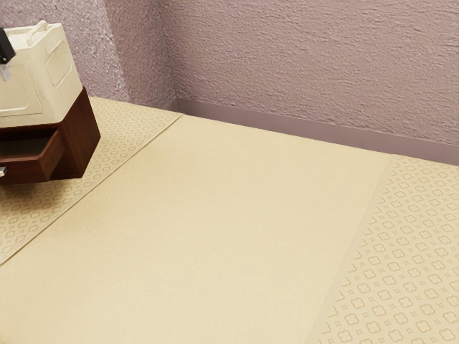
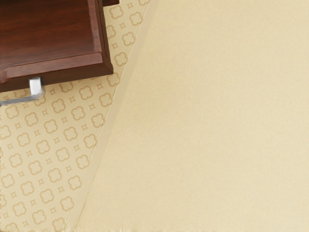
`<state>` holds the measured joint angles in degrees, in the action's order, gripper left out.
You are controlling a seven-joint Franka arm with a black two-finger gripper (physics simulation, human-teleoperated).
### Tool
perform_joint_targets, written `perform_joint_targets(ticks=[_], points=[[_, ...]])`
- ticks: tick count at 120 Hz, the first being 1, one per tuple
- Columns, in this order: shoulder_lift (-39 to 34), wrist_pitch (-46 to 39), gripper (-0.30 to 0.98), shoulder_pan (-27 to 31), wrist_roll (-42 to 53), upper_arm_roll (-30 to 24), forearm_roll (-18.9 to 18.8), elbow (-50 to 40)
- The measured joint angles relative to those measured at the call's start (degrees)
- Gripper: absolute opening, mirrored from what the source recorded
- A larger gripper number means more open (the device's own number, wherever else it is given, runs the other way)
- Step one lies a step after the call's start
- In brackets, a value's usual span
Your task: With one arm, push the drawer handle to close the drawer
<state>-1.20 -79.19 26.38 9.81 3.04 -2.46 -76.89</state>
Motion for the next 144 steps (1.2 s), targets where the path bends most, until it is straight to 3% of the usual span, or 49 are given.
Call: perform_joint_targets(ticks=[10, 17, 31, 50, 58, 68, 76, 82, 95, 110, 128, 144], points=[[0.0, 0.1, 0.67, -0.3, 0.5, 0.0, 0.1, -0.1], [-2.9, 0.9, 0.67, -1.8, 0.7, -0.2, 0.4, 6.2], [-4.1, 0.3, 0.67, -12.6, 0.6, -0.4, 3.0, 13.9], [-3.3, -2.5, 0.67, -13.2, 0.2, 0.0, 5.2, 7.6], [-14.8, -4.7, 0.67, -16.2, -0.5, 0.0, 3.7, -9.0], [-32.2, -7.4, 0.67, -18.1, -1.4, 1.8, 2.5, -36.4], [-41.8, -9.7, 0.67, -14.1, -2.2, 2.2, 2.0, -56.0], [-44.7, -13.5, 0.67, -11.5, -3.0, 2.9, 1.7, -66.8], [-34.2, -22.9, 0.67, -9.9, -4.2, 10.0, -1.8, -72.3], [-18.9, -32.1, 0.67, -9.9, -5.1, 16.7, -6.9, -63.7], [-16.1, -42.9, 0.67, -9.7, -5.5, 19.4, -9.0, -60.9], [-14.1, -50.4, 0.66, -11.8, -5.6, 25.5, -10.5, -59.6]])
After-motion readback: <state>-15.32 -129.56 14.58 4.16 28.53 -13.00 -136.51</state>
